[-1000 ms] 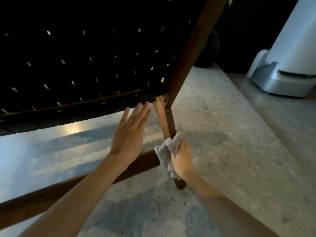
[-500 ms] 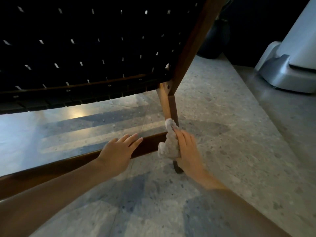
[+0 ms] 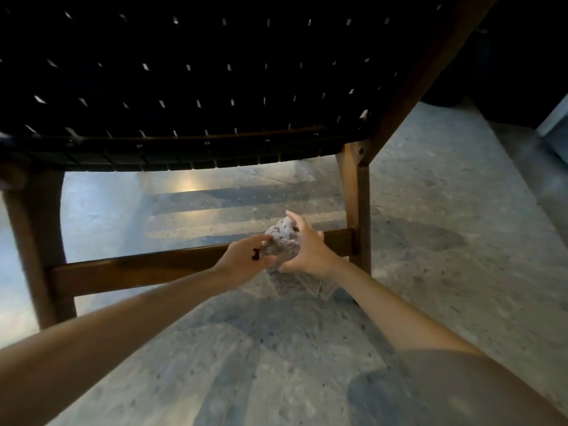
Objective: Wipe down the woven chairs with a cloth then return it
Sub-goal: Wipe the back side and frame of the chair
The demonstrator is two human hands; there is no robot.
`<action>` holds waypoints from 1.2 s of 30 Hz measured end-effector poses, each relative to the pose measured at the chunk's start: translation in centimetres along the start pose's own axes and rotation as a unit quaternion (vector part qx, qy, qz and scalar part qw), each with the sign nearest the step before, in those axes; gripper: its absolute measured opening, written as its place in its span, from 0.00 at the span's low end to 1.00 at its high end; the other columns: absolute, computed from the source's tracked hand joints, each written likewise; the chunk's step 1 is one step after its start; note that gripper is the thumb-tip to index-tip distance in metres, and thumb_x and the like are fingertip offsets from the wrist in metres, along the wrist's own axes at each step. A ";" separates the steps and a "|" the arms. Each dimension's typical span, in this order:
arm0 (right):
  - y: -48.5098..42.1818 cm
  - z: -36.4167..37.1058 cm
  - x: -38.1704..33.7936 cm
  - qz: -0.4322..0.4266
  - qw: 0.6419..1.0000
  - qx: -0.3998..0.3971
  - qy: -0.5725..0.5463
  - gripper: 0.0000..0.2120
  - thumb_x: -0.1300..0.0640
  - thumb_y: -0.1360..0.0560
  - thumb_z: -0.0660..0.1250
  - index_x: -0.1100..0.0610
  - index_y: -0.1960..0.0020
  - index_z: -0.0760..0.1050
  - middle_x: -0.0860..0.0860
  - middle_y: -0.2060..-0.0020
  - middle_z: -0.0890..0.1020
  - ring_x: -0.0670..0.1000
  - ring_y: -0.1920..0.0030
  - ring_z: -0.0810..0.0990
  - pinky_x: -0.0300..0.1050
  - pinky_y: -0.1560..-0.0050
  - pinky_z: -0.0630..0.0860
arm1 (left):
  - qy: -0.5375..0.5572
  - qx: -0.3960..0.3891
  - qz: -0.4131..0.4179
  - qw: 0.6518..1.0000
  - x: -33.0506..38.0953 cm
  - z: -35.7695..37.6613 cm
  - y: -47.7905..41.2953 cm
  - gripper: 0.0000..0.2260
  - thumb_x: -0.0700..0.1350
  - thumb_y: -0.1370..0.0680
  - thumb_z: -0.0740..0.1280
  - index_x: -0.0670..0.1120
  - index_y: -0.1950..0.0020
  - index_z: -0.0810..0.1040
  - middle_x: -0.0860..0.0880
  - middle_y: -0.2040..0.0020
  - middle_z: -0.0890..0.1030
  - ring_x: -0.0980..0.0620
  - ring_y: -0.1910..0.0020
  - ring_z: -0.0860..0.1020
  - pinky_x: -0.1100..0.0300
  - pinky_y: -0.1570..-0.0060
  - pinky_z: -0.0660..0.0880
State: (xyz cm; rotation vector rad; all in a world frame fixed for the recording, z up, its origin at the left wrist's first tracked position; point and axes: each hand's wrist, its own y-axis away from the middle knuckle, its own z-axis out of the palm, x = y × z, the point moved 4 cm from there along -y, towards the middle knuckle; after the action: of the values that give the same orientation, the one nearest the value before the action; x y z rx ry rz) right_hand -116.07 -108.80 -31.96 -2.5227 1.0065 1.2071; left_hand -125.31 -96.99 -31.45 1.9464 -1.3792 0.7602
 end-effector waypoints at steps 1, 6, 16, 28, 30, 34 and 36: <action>0.3 0.0 -0.6 -0.002 0.999 -0.029 -0.026 0.51 0.59 0.33 0.77 0.50 0.23 0.47 0.52 0.25 0.57 0.55 0.25 0.54 0.58 0.25 0.51 | 0.031 0.013 -0.038 0.999 -0.3 0.0 0.0 0.17 0.43 0.23 0.67 0.47 0.34 0.73 0.50 0.44 0.77 0.52 0.46 0.76 0.59 0.44 0.74; 1.5 -2.1 -2.7 0.065 0.986 -0.039 -0.150 0.29 0.57 0.24 0.69 0.52 0.27 0.61 0.49 0.36 0.72 0.44 0.42 0.71 0.28 0.58 0.72 | 0.089 0.099 -0.035 0.990 -0.1 -2.6 0.8 0.05 0.37 0.24 0.67 0.47 0.55 0.76 0.45 0.53 0.81 0.48 0.53 0.79 0.64 0.57 0.76; 4.1 -7.8 -7.7 -0.147 0.982 0.054 -0.107 0.16 0.68 0.25 0.67 0.51 0.48 0.66 0.46 0.55 0.81 0.44 0.50 0.81 0.39 0.50 0.78 | 0.138 -0.041 0.014 0.989 4.6 -6.7 2.6 0.29 0.45 0.20 0.63 0.60 0.26 0.51 0.46 0.55 0.78 0.52 0.62 0.78 0.58 0.54 0.80; 6.6 -10.6 -6.2 -0.156 0.977 0.100 0.102 0.10 0.69 0.26 0.68 0.57 0.49 0.75 0.47 0.56 0.80 0.39 0.53 0.80 0.30 0.55 0.75 | -0.082 -0.031 0.089 0.992 4.0 -4.5 -0.1 0.06 0.50 0.23 0.67 0.50 0.52 0.73 0.54 0.54 0.77 0.55 0.54 0.78 0.71 0.58 0.70; 5.8 -10.4 -4.7 -0.139 0.972 0.084 0.171 0.11 0.69 0.28 0.70 0.55 0.50 0.78 0.46 0.56 0.80 0.40 0.55 0.79 0.26 0.56 0.73 | -0.109 -0.033 0.084 0.990 3.9 -5.1 -0.5 0.04 0.50 0.22 0.65 0.52 0.53 0.71 0.53 0.55 0.79 0.59 0.61 0.77 0.67 0.60 0.72; 3.2 -9.8 -3.8 -0.138 0.946 0.098 0.276 0.09 0.68 0.26 0.67 0.56 0.51 0.79 0.48 0.56 0.80 0.49 0.52 0.79 0.31 0.57 0.69 | -0.264 0.090 0.126 0.952 5.5 -6.4 -1.5 0.04 0.50 0.19 0.60 0.52 0.47 0.70 0.50 0.51 0.80 0.51 0.59 0.78 0.57 0.56 0.77; 1.3 -10.0 -4.1 -0.116 0.928 0.144 0.324 0.11 0.67 0.25 0.64 0.54 0.48 0.78 0.52 0.50 0.78 0.53 0.49 0.76 0.42 0.53 0.71 | -0.334 0.170 0.109 0.921 6.2 -6.8 -2.4 0.06 0.49 0.18 0.58 0.50 0.44 0.70 0.49 0.50 0.77 0.49 0.56 0.77 0.56 0.56 0.76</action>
State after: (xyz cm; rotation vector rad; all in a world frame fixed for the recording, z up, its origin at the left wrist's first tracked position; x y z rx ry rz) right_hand -112.45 -111.92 -22.15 -2.7269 0.8685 0.1246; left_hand -121.93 -94.86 -22.87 2.4954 -1.9952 0.4586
